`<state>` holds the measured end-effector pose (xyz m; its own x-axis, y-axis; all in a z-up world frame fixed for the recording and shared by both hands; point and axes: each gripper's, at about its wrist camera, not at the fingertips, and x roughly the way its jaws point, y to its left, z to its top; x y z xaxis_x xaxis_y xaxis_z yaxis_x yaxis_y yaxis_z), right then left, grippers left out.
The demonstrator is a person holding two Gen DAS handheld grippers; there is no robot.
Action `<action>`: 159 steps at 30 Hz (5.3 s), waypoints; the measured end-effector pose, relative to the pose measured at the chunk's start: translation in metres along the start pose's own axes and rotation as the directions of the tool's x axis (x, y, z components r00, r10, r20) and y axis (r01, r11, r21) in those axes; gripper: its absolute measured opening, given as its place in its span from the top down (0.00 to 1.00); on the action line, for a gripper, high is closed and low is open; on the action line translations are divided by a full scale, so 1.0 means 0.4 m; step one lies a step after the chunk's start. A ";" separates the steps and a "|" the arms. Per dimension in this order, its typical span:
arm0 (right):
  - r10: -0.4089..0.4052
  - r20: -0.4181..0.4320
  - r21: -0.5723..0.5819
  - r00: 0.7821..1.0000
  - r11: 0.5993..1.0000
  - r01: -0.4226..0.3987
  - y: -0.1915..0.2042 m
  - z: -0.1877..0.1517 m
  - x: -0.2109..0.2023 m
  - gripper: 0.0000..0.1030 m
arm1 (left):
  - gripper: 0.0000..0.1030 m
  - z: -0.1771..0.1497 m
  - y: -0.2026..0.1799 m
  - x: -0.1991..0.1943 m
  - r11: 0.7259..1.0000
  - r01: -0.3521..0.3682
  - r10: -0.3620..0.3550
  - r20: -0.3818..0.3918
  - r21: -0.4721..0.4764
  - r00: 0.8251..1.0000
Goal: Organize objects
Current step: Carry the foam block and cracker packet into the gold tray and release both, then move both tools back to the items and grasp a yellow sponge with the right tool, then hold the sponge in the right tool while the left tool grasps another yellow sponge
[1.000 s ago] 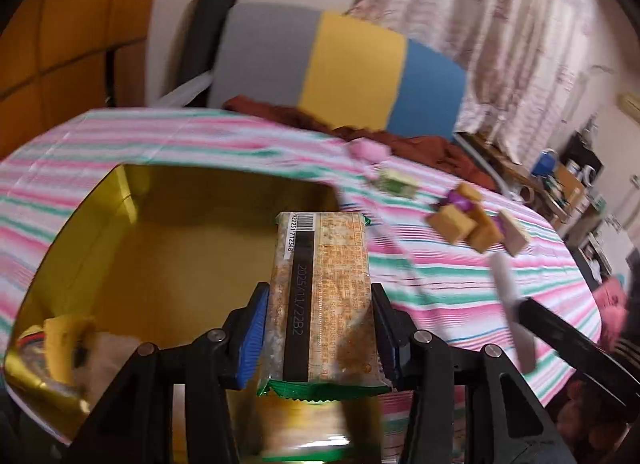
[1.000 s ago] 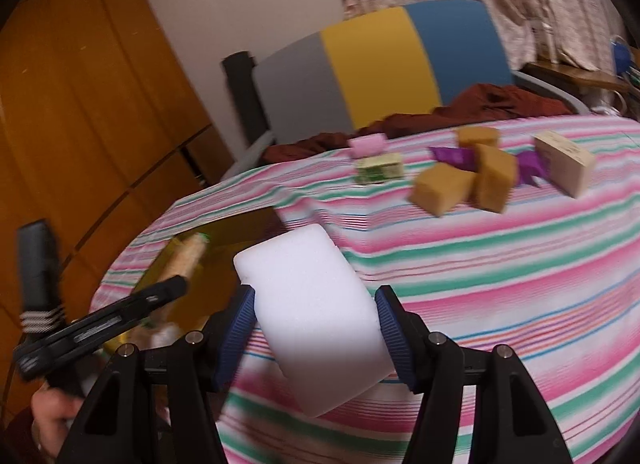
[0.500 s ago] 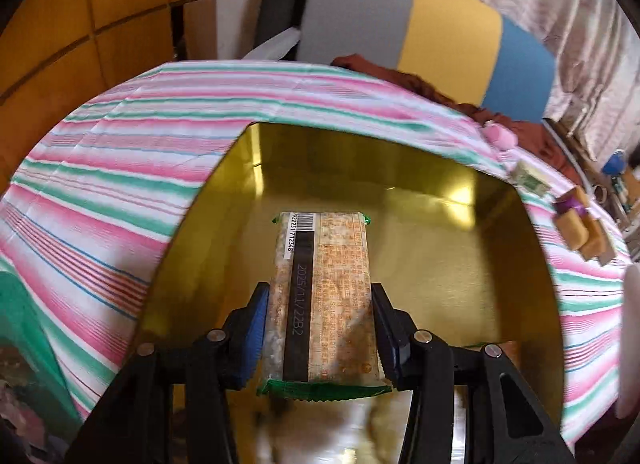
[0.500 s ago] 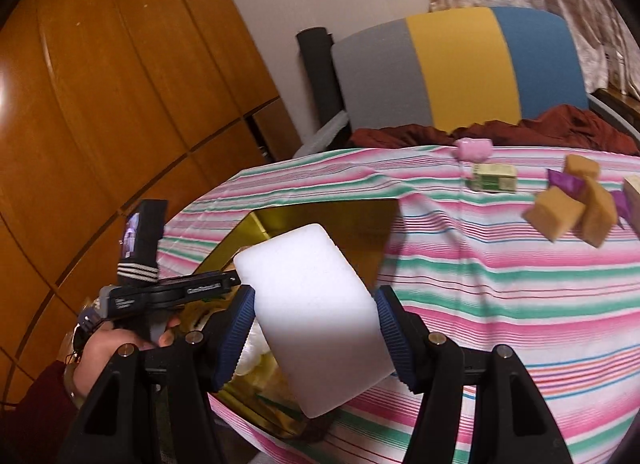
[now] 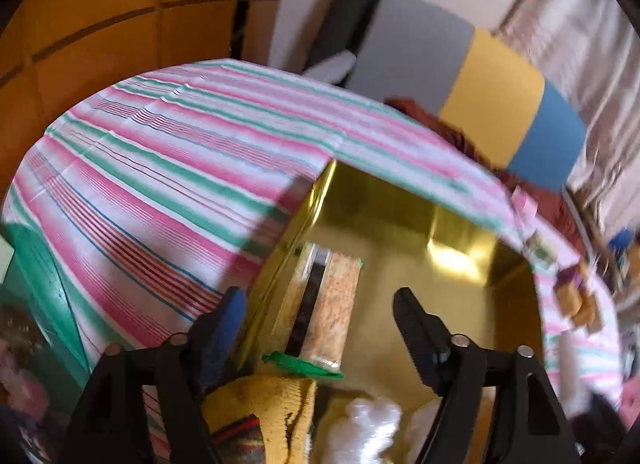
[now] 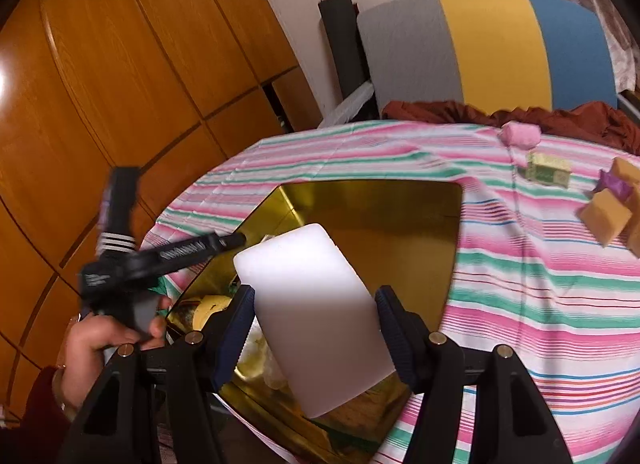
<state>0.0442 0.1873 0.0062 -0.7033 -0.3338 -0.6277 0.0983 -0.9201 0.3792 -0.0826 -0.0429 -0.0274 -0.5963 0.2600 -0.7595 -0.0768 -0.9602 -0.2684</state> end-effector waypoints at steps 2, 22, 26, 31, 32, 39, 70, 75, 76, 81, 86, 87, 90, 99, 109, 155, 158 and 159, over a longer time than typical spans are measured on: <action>0.001 -0.037 0.006 0.999 1.000 -0.001 0.011 0.015 0.043 0.39 | 0.22 0.013 -0.002 -0.036 1.000 0.010 -0.008 0.048 -0.030 0.999; 0.063 -0.230 0.337 0.971 0.941 0.019 -0.022 0.062 0.332 0.30 | 0.05 0.067 -0.007 -0.194 0.996 0.051 -0.034 0.221 -0.072 0.975; 0.077 -0.200 0.322 0.977 0.947 -0.009 -0.027 0.063 0.288 0.29 | 0.05 0.062 -0.011 -0.191 0.996 0.050 -0.032 0.219 -0.077 0.975; 0.055 -0.178 0.298 0.982 0.954 0.001 -0.028 0.072 0.273 0.24 | 0.05 0.055 -0.017 -0.196 0.995 0.056 -0.035 0.229 -0.085 0.973; 0.092 -0.176 0.298 0.980 0.954 -0.036 -0.026 0.076 0.279 0.23 | 0.05 0.055 -0.020 -0.196 0.995 0.055 -0.036 0.226 -0.080 0.974; 0.064 -0.209 0.229 0.976 0.973 -0.015 -0.033 0.073 0.260 0.20 | 0.04 0.051 -0.030 -0.198 0.996 0.054 -0.036 0.230 -0.073 0.973; -0.406 -0.038 0.237 0.913 0.884 0.403 -0.432 -0.084 -0.142 0.23 | 0.00 -0.241 -0.463 -0.121 0.881 0.265 -0.253 -0.081 0.391 0.964; -0.460 -0.064 0.326 0.885 0.829 0.455 -0.549 -0.148 -0.170 0.23 | 0.00 -0.318 -0.554 -0.117 0.841 0.291 -0.268 -0.116 0.455 0.956; -0.468 -0.056 0.339 0.882 0.822 0.458 -0.564 -0.150 -0.176 0.23 | 0.00 -0.326 -0.566 -0.116 0.839 0.295 -0.271 -0.120 0.458 0.955; -0.505 0.023 0.386 0.863 0.800 0.458 -0.646 -0.116 -0.219 0.23 | 0.00 -0.381 -0.626 -0.104 0.829 0.309 -0.274 -0.144 0.467 0.951; -0.540 0.083 0.421 0.838 0.781 0.461 -0.734 -0.020 -0.227 0.24 | 0.00 -0.428 -0.663 -0.080 0.821 0.316 -0.253 -0.193 0.476 0.948; -0.546 0.087 0.425 0.833 0.777 0.465 -0.745 0.000 -0.220 0.24 | 0.00 -0.433 -0.669 -0.076 0.819 0.313 -0.246 -0.199 0.480 0.949; -0.562 0.094 0.423 0.822 0.770 0.478 -0.785 0.052 -0.197 0.27 | 0.00 -0.439 -0.675 -0.073 0.821 0.303 -0.232 -0.201 0.484 0.952; -0.570 0.047 0.395 0.820 0.765 0.509 -0.858 0.083 -0.120 0.48 | 0.00 -0.426 -0.686 -0.047 0.841 0.281 -0.202 -0.212 0.462 0.956; -0.570 0.095 0.398 0.816 0.773 0.493 -0.845 0.037 -0.163 0.55 | 0.00 -0.402 -0.766 0.007 0.825 0.280 -0.186 -0.232 0.492 0.955; -0.640 0.174 0.543 0.748 0.697 0.469 -0.852 -0.127 -0.323 0.55 | 0.48 -0.321 -1.109 0.326 0.596 0.219 -0.247 -0.083 0.772 0.965; -0.644 0.180 0.536 0.744 0.698 0.475 -0.847 -0.126 -0.324 0.55 | 0.49 -0.338 -1.105 0.311 0.584 0.192 -0.244 -0.054 0.788 0.968; -0.644 0.181 0.533 0.743 0.699 0.476 -0.846 -0.126 -0.324 0.55 | 0.49 -0.345 -1.103 0.303 0.578 0.185 -0.247 -0.046 0.795 0.968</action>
<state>0.1375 0.5315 -0.0749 -0.7134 0.3822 -0.5873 -0.6418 -0.6928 0.3287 -0.0106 0.4265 -0.0827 -0.5217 0.4935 -0.6959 -0.7898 -0.5877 0.1754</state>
